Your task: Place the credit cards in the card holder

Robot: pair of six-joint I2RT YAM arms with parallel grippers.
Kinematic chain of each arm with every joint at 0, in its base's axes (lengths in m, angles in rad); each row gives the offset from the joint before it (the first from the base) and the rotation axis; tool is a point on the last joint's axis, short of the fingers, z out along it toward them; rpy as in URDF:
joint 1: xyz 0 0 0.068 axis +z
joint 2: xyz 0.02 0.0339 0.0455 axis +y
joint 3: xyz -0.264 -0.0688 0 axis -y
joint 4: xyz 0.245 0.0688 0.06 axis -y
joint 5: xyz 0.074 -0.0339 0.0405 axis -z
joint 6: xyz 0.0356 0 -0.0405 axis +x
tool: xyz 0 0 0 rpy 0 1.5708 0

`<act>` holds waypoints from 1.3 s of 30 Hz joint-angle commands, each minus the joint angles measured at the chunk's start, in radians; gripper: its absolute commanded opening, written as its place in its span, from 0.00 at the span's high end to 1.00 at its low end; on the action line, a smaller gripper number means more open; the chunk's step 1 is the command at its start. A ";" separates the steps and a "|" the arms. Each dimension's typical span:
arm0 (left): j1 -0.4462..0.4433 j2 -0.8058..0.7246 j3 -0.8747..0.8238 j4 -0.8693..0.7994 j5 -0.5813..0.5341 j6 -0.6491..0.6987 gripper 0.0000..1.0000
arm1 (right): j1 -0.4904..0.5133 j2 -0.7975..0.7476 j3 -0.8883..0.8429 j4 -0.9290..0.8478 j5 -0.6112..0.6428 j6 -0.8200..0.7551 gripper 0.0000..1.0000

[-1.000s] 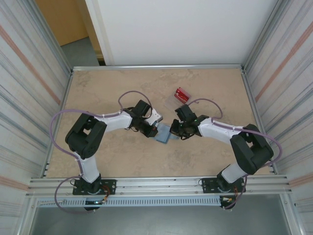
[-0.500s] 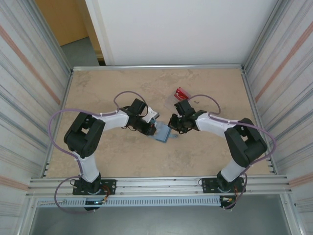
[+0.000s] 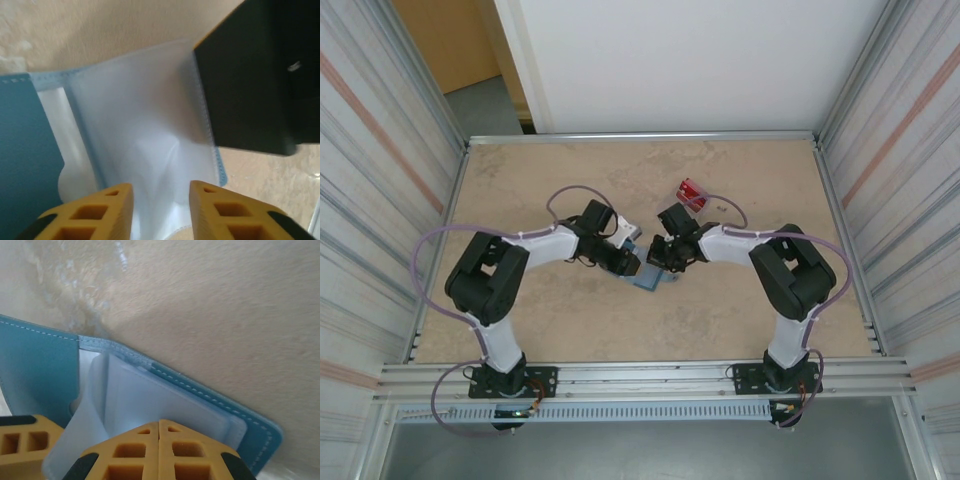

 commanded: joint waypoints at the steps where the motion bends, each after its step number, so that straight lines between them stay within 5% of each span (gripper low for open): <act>1: 0.023 -0.123 0.056 -0.077 -0.026 0.070 0.57 | 0.014 0.010 0.026 -0.002 -0.019 -0.013 1.00; 5: 0.062 -0.229 0.143 -0.215 -0.130 0.195 0.44 | 0.027 0.026 0.058 -0.021 -0.021 -0.017 1.00; 11: 0.106 -0.291 0.196 -0.410 -0.211 0.206 0.40 | 0.057 0.084 0.143 -0.036 -0.027 -0.026 1.00; 22: 0.123 -0.275 0.056 -0.291 -0.152 0.164 0.74 | 0.083 0.221 0.245 -0.088 -0.034 -0.042 1.00; 34: 0.047 -0.064 0.082 -0.254 -0.122 0.099 0.85 | 0.056 -0.021 0.169 -0.159 0.020 -0.087 1.00; 39: 0.019 0.015 0.114 -0.277 -0.150 0.106 0.86 | 0.031 -0.161 0.091 -0.248 0.112 -0.132 0.87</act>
